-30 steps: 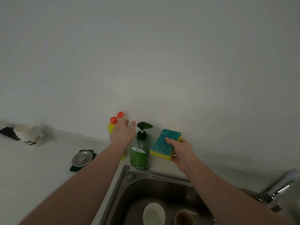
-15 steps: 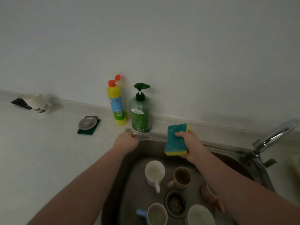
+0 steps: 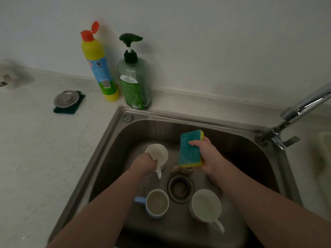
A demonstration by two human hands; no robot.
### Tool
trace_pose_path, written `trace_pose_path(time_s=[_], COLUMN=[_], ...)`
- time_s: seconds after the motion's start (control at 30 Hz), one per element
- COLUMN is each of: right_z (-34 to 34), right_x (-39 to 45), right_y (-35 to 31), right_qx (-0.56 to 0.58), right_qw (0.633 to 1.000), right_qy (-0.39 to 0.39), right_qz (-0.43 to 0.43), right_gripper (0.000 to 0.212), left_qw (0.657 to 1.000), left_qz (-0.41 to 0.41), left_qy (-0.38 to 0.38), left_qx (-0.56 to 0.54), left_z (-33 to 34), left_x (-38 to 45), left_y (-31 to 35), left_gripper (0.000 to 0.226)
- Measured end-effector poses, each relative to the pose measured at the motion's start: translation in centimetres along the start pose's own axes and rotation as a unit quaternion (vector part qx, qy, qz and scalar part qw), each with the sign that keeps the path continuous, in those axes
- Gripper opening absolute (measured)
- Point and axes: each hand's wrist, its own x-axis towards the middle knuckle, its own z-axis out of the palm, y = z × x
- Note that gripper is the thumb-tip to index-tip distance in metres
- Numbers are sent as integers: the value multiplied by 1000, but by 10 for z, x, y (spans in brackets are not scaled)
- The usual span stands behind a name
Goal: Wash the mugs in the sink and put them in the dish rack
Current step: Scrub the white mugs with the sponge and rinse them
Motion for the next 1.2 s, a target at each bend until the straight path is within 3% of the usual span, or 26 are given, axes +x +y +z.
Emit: trace_pose_path(time_s=[0.17,0.3,0.47,0.6,0.73,0.93,1.13,1.2], right_z=[3,4,-1,-8,-15,-21,-20,-20], right_x=[11,17,20,18,15,15,16,12], right_y=[11,19,20,20,20,24,26,24], right_qx=[4,23,42,90,106,83,101,98], right_qw=[1000,999,997,991,990,991,990,991], right_qy=[-1,-10,-20,-43,-46,-55,-49,-40], right_qz=[14,32,60,87,82,85,83,78], right_gripper=[40,40,43,49,45,48,48,44], left_qw=[998,981,981,968,929,894,780,770], left_qz=[-58,-114,-80,-81,-109,-129,-141,-130], left_qy=[-19,76,-44,-29,2,-30,-28,-25], left_qx=[-35,-140,-174,-234,-353,-428,-610,-625], left_z=[25,38,56,63,71,72,61,54], left_x=[10,6,12,15,14,17,18,15], left_y=[-2,-4,-9,-4,-2,2,-7,-14], left_gripper=[53,70,67,50,41,49,38,30])
